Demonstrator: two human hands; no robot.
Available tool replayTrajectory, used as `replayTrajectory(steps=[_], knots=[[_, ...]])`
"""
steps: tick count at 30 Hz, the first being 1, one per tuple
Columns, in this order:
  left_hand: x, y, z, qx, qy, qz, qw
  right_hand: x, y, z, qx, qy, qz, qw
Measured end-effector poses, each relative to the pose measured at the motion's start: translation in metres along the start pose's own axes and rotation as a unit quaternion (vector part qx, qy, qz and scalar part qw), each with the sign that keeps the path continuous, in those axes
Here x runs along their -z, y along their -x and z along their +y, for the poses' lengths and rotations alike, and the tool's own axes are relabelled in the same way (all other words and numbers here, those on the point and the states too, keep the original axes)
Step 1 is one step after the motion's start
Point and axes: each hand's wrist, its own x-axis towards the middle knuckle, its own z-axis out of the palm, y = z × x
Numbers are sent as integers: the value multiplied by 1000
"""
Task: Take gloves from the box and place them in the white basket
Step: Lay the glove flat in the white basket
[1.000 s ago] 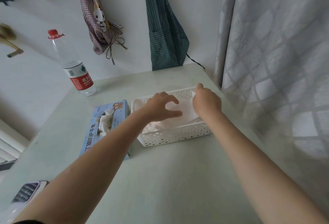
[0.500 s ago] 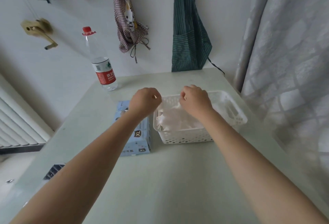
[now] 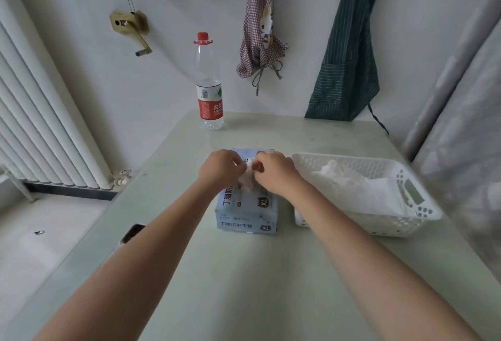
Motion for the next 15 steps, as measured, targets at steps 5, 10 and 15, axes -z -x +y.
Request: replayTrajectory(steps=[5,10,15], knots=[[11,-7,2,-34,58,56,996,0,-1,1,-32,-95,29,995],[21,4,18,-89,144,89,982,9,1,-4,-44,-218,64,973],[27,10,28,-84,252,100,959,13,2,-7,-54,-262,60,962]])
